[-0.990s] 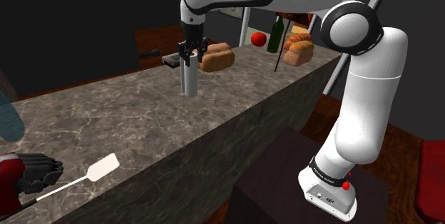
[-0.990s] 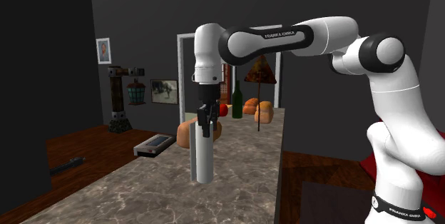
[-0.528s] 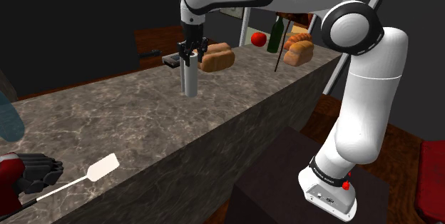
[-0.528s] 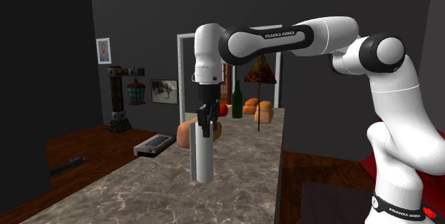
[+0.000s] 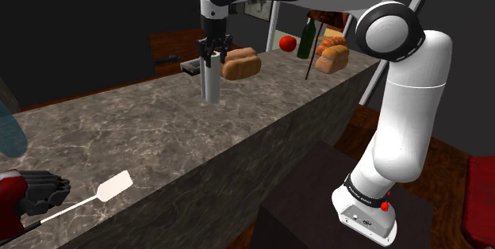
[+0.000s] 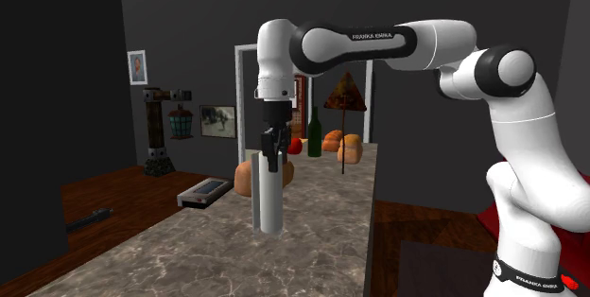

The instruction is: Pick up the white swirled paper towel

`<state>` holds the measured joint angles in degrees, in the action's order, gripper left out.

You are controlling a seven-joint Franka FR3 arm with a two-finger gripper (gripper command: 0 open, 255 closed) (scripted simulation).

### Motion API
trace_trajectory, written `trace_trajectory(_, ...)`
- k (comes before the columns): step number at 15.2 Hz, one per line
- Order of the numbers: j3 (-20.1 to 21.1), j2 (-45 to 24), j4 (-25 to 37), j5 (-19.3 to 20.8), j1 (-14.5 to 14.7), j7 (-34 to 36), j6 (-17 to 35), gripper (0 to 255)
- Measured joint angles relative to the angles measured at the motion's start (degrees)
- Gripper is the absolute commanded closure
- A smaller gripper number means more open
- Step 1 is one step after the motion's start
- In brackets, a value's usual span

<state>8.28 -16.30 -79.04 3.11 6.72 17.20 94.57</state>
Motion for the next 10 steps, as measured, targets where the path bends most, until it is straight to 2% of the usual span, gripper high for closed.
trace_trajectory(10, 0.1, -2.3, 10.9, 0.3, 0.5, 0.0, -8.6, 255)
